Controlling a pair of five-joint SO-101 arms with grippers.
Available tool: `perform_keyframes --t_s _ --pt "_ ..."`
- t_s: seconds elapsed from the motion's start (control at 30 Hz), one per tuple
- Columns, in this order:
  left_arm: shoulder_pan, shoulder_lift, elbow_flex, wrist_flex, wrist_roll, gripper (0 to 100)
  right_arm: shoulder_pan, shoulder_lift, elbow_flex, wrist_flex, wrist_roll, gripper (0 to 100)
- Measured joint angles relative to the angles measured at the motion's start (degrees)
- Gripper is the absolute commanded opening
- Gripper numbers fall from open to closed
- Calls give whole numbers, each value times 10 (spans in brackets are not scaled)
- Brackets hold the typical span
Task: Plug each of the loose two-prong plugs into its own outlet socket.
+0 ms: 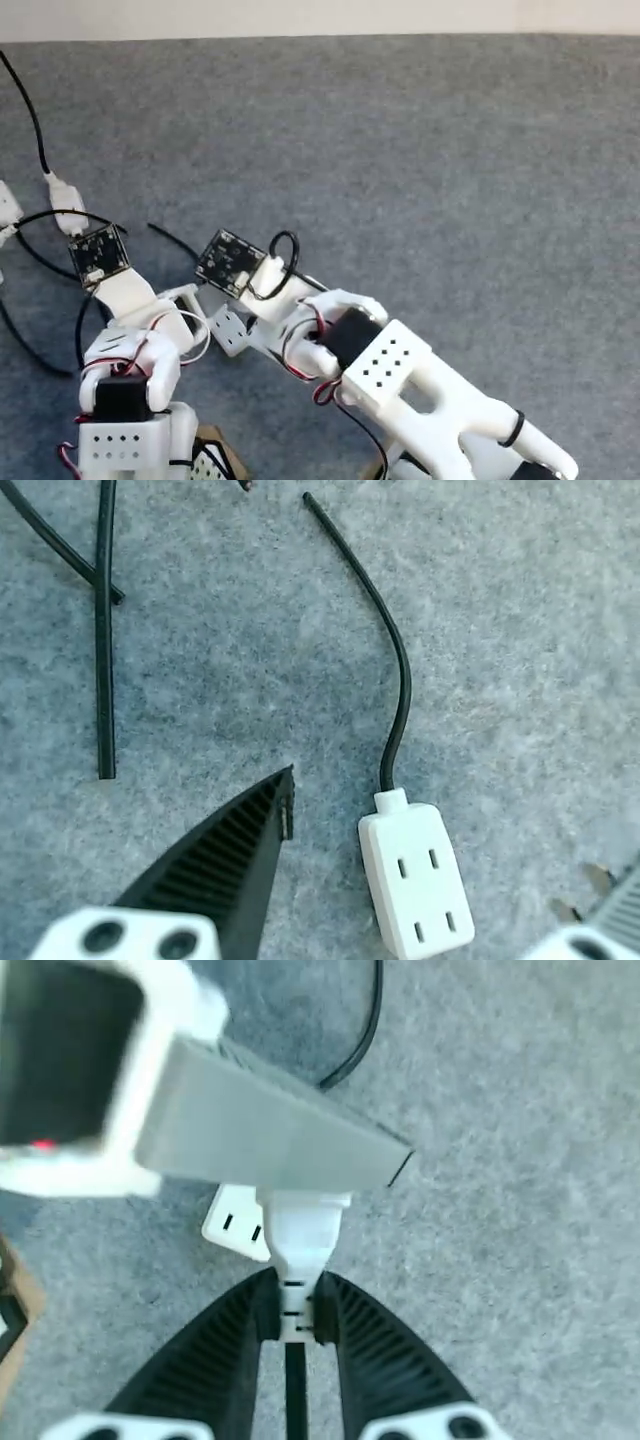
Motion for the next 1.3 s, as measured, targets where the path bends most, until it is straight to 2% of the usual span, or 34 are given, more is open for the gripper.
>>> perform_keyframes --t_s 0.3,0.97,1.1,1.17,1.3 --pt "0 0 0 -3 0 476 0 0 -60 25 0 6" --pt "10 1 6 0 0 475 8 0 -62 38 0 5" --pt "-42 7 -56 6 0 476 16 -1 -74 58 7 5" --pt "-47 21 -110 35 0 476 13 -1 -75 66 11 5" --pt "-56 129 -252 89 0 475 17 -1 -76 76 12 5"
